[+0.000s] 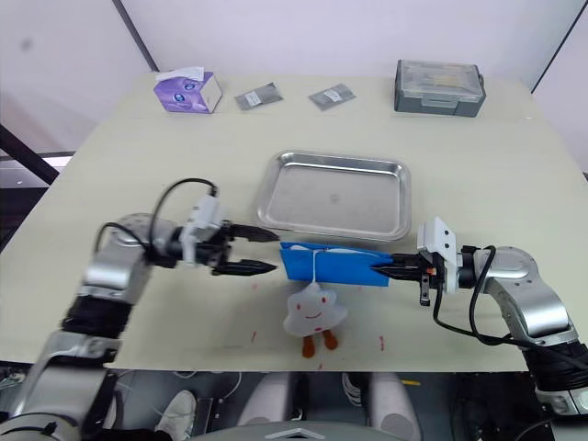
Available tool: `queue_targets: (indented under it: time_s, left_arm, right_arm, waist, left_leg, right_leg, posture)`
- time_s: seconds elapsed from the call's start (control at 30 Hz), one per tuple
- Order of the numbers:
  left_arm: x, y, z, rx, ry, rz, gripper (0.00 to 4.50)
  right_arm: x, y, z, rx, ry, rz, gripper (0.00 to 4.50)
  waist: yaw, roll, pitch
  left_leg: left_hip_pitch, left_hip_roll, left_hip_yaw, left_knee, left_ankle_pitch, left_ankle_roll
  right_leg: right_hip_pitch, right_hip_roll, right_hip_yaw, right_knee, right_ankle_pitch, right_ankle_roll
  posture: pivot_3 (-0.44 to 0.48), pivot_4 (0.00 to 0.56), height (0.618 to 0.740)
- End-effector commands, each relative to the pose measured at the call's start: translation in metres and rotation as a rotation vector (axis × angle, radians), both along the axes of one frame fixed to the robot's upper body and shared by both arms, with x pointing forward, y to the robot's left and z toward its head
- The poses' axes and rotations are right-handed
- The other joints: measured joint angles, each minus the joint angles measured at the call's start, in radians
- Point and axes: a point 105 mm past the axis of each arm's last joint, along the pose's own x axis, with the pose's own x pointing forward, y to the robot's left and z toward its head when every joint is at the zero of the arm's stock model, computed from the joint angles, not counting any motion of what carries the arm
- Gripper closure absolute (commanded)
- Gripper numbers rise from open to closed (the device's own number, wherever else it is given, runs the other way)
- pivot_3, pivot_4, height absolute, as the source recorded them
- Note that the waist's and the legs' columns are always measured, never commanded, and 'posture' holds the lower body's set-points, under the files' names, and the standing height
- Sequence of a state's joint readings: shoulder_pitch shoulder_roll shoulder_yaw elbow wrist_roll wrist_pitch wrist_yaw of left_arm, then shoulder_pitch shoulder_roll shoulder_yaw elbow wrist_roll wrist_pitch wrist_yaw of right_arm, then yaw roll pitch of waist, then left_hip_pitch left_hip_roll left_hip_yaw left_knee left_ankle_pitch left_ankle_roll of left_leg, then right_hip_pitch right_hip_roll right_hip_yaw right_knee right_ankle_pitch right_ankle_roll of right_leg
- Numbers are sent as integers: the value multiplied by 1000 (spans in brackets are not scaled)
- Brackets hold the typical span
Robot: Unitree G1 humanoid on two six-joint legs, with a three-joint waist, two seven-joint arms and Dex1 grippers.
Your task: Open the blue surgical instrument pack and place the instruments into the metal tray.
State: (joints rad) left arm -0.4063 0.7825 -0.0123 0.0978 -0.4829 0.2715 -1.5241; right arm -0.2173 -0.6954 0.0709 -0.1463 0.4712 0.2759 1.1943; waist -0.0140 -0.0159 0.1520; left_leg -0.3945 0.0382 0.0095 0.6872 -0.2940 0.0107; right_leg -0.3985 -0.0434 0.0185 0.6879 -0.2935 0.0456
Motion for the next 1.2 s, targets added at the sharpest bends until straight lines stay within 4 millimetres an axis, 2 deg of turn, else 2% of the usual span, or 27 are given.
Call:
queue_targets:
  time_s: [0.03,0.13,0.23,0.43,0.7,0.8,0.83,0.87,0.97,1.07,1.13,1.2]
  left_arm:
    - [-25,-6,9,-41,49,-84,19]
    - [-42,-18,2,-61,116,-101,19]
    - [-54,-39,-13,-62,141,-118,19]
    - [-42,-69,-39,-32,127,-34,19]
    - [-34,-72,-65,88,108,-26,19]
    - [-36,-74,-66,73,148,-59,19]
    - [-37,-74,-62,49,154,-76,535]
    - [-36,-75,-57,19,164,-77,844]
    - [-34,-74,-47,-30,180,-85,2390]
    - [-38,-70,-37,-65,196,-108,3659]
    - [-38,-60,-30,-52,163,-92,4259]
    - [-40,-47,-20,-47,151,-64,4416]
  right_arm:
    - [1,-1,9,23,-42,-2,4500]
    - [1,1,8,26,-41,1,4500]
    - [2,2,8,30,-41,3,4500]
    - [4,5,13,43,-43,8,4500]
    - [2,6,17,66,-45,15,4500]
    - [1,6,18,66,-49,12,4500]
    - [1,6,19,69,-50,10,4500]
    - [1,6,19,68,-51,8,4500]
    - [0,6,19,64,-54,6,4500]
    - [0,7,18,65,-57,3,4500]
    - [1,6,18,61,-65,-11,4500]
    - [1,4,20,64,-72,-20,4500]
  waist:
    - [2,0,0]
    - [3,0,0]
    - [3,0,0]
    - [3,0,0]
    - [2,0,0]
    - [3,0,0]
    - [3,0,0]
    - [3,0,0]
    - [3,0,0]
    - [1,0,0]
    - [-1,0,0]
    - [-1,0,0]
  left_leg:
    - [0,0,0,0,0,0]
    - [-1,0,0,0,0,0]
    - [-1,0,0,0,0,0]
    - [-1,-1,0,0,0,0]
    - [0,-1,0,0,0,0]
    - [-1,-1,0,0,0,0]
    - [-1,-1,0,0,0,0]
    - [-1,-1,0,0,0,0]
    - [-1,-1,0,0,0,0]
    - [-1,-1,0,0,0,0]
    - [-1,-1,0,0,0,0]
    - [-1,-1,0,0,0,0]
  right_leg:
    - [0,-1,0,0,0,0]
    - [0,-2,-1,0,0,0]
    - [0,-2,-1,-1,0,0]
    - [0,-2,-1,0,0,0]
    - [0,-1,0,0,0,0]
    - [0,-1,0,0,0,0]
    - [0,-1,0,0,0,0]
    - [0,-1,-1,0,0,0]
    - [0,-1,0,0,0,0]
    - [0,-1,0,0,0,0]
    - [0,-1,-1,0,0,0]
    - [0,-1,-1,0,0,0]
  posture:
    - [0,150,740]
    - [0,150,740]
    - [0,150,740]
    - [0,150,740]
    - [0,150,740]
    - [0,150,740]
    - [0,150,740]
    - [0,150,740]
    - [0,150,740]
    - [0,150,740]
    - [0,150,740]
    - [0,150,740]
